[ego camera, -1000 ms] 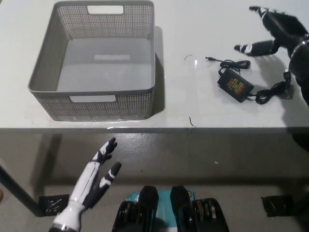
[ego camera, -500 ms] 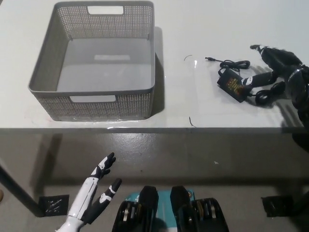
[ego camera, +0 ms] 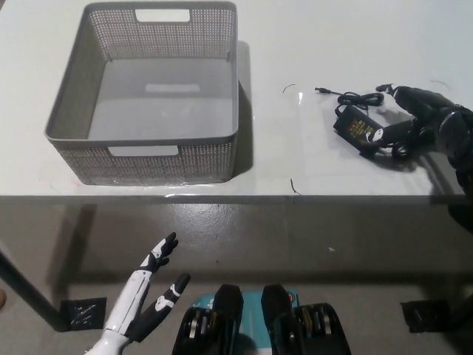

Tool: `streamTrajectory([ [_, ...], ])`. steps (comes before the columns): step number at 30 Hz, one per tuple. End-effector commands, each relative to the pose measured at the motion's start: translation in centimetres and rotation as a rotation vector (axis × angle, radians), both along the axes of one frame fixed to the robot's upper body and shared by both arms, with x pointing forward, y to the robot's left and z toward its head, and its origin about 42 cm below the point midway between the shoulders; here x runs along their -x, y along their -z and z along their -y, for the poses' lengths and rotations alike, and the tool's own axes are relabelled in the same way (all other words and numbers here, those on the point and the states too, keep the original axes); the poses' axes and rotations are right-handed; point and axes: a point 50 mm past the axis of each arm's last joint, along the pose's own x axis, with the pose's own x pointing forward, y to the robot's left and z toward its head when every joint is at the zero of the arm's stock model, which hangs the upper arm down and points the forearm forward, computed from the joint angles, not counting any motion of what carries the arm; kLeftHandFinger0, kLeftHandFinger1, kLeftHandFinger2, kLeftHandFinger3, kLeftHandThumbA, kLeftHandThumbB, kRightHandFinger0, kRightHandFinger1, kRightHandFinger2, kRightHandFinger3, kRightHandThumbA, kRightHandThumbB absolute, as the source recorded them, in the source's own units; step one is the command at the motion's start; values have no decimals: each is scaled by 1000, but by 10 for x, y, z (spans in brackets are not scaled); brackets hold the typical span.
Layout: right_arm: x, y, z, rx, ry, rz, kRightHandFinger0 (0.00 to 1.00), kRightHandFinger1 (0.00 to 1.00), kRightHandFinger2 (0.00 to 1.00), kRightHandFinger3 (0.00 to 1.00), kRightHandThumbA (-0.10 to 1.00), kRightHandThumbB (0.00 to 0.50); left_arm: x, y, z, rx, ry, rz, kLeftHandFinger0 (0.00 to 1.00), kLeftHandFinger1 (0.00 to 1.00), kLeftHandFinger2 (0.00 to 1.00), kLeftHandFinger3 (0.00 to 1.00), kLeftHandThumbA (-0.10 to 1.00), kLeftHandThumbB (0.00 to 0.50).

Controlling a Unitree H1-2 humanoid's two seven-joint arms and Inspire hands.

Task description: Use the right hand to pick up a black power cord and place it into a container on the left hand side

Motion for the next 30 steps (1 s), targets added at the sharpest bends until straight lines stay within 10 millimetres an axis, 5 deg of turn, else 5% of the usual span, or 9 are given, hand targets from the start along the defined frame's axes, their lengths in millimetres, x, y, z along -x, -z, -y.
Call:
streamTrajectory([
  [1, -7, -22, -3, -32, -13, 14, 1000, 1000, 1000, 1000, 876, 500, -4, -13, 3, -3, 16, 62, 1000, 1000, 1000, 1000, 855, 39],
  [20, -42, 3, -27, -12, 42, -82, 1000, 1000, 1000, 1000, 833, 500, -10, -20, 9, -6, 33, 86, 1000, 1000, 1000, 1000, 762, 35],
  [30, -50, 13, -47, 14, 45, -62, 1000, 1000, 1000, 1000, 853, 500, -14, -22, 10, -3, 42, 102, 1000, 1000, 1000, 1000, 742, 77],
])
